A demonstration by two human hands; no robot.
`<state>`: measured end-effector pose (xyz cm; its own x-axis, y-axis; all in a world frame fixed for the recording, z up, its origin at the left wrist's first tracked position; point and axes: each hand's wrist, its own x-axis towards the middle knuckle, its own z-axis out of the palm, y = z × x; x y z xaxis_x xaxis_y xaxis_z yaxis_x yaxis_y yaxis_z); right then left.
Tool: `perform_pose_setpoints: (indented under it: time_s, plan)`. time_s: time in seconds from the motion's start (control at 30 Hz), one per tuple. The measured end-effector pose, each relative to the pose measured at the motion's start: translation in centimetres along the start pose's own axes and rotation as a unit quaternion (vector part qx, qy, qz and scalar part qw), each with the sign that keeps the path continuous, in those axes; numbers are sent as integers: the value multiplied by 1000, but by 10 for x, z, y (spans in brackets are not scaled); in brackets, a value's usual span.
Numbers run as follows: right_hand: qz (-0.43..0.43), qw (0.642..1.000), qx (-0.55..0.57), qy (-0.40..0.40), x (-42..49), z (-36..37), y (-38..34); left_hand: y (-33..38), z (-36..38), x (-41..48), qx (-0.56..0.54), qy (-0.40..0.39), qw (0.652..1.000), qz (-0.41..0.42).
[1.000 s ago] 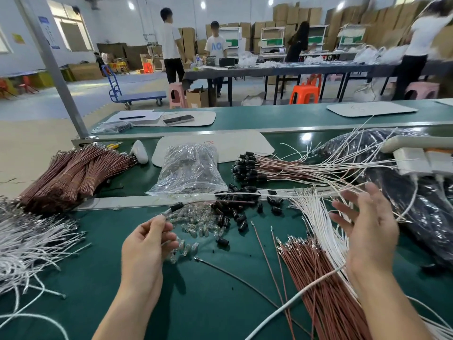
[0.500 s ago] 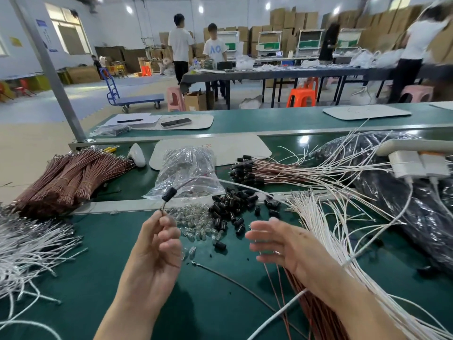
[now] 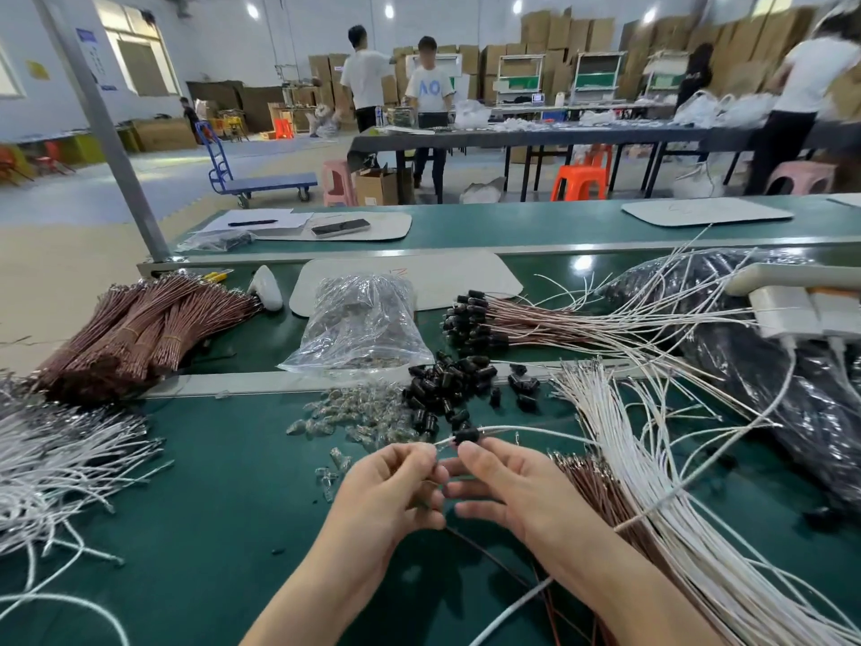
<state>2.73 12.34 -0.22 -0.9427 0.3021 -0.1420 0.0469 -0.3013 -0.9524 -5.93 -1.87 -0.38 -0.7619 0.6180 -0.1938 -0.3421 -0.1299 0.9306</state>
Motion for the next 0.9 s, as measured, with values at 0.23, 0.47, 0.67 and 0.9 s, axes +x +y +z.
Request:
perform_pose_setpoints:
  time_s: [0.23,0.47,0.67,0.9]
  plan:
    - [-46,997,25,50,4,5,7,-4,7,0,46,-3,999,20]
    - [-71,991,15,108,8,7,13,-5,7,-1,71,-10,997,39]
    - [-84,991,14,107,9,3,13,-4,6,-1,3,-12,1000,17]
    - [-89,989,7,117,11,2,15,-7,4,-1,32,-15,999,34]
